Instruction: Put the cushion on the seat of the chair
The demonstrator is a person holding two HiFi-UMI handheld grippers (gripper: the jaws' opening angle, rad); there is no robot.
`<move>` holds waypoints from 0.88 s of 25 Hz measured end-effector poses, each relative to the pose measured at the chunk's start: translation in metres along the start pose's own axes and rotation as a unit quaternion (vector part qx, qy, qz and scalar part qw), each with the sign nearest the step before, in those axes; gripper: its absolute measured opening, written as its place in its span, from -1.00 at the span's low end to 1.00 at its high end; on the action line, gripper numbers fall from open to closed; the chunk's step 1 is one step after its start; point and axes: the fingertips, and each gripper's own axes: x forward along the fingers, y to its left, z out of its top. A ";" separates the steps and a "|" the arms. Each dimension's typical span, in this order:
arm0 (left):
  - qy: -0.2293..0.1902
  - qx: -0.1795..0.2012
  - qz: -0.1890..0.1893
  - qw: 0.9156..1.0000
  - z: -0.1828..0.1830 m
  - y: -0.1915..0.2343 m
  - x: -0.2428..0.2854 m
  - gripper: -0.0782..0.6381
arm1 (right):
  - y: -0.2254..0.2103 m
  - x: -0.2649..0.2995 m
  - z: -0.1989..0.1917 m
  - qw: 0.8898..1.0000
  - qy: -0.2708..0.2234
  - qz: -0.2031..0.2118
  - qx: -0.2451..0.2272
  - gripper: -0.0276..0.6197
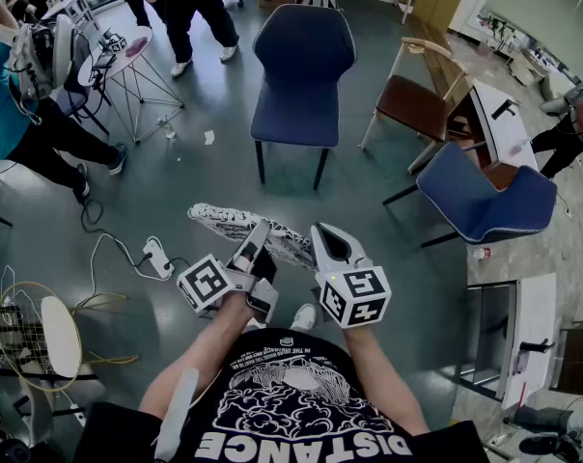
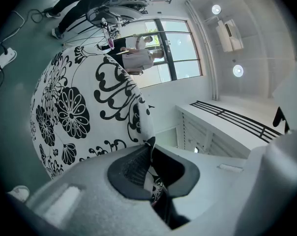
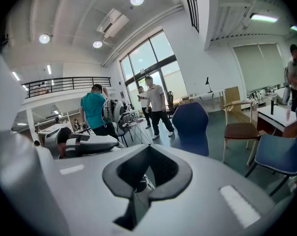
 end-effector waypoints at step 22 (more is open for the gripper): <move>-0.005 0.011 0.010 1.000 -0.014 0.001 0.054 -0.74 | -0.060 0.006 0.015 1.000 -0.012 0.011 0.016 -0.92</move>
